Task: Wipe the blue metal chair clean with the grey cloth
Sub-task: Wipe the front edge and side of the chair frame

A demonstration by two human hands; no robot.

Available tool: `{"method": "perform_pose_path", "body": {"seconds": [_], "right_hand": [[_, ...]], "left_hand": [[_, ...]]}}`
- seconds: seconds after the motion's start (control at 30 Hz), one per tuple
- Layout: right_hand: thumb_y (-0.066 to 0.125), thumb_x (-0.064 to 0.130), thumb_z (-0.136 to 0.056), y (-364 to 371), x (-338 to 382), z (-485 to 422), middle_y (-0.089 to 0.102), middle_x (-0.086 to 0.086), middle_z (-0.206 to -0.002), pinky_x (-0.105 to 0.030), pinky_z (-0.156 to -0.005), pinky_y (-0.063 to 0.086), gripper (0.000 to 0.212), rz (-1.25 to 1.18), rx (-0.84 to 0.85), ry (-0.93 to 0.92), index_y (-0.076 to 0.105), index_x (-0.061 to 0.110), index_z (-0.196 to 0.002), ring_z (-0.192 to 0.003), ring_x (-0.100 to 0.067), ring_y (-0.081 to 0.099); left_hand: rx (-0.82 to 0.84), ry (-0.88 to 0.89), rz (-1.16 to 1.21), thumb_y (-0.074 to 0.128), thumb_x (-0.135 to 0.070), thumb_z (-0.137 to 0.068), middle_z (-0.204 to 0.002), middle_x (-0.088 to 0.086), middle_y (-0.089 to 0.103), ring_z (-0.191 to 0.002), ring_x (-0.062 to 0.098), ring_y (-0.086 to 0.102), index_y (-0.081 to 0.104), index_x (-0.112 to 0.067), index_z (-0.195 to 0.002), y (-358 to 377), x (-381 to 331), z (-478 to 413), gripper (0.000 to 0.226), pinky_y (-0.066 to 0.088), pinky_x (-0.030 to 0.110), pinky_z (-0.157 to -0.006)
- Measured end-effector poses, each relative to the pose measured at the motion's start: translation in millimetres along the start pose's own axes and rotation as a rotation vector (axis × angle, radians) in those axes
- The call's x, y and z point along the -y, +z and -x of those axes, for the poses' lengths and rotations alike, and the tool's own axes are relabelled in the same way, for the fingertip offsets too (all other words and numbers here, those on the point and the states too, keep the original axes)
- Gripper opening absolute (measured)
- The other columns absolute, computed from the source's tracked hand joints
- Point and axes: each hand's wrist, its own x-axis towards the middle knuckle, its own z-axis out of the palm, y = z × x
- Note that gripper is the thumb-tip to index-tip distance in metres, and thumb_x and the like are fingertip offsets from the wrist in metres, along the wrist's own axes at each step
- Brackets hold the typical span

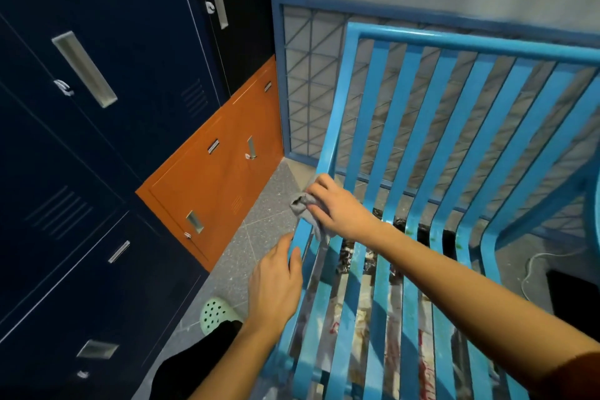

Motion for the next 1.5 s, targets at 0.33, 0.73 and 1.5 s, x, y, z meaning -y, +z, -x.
{"method": "perform_pose_path", "body": {"seconds": [0.33,0.73,1.5], "right_hand": [[0.049,0.018,-0.098,10,1,-32,0.042,-0.008,-0.112,-0.036,-0.075,0.048,0.017,0.013,-0.228,0.317,0.055,0.008,-0.11,-0.082,-0.021,0.049],[0.054,0.021,-0.097,-18,-34,-57,0.043,-0.015,-0.115,-0.047,-0.081,0.048,0.022,0.199,-0.153,0.277,0.056,0.003,-0.11,-0.101,-0.034,0.045],[0.045,0.039,-0.103,67,179,161,0.0,0.011,-0.164,-0.039,-0.108,0.042,0.035,-0.291,0.04,0.097,0.055,0.027,-0.135,-0.151,-0.018,-0.009]], "left_hand": [[-0.003,-0.023,0.004,0.038,-0.03,-0.106,-0.079,-0.001,0.062,-0.071,0.02,0.06,0.05,-0.021,-0.138,0,-1,0,0.036,0.049,0.039,-0.067],[0.021,-0.034,-0.001,0.034,-0.031,-0.106,-0.086,0.006,0.068,-0.071,0.025,0.06,0.051,-0.022,-0.136,-3,-3,-1,0.036,0.042,0.035,-0.061],[-0.088,-0.162,0.65,0.054,0.001,-0.096,-0.081,-0.013,0.07,-0.074,-0.002,0.061,0.069,-0.006,-0.092,-45,37,57,0.017,0.047,0.011,-0.069]]}}
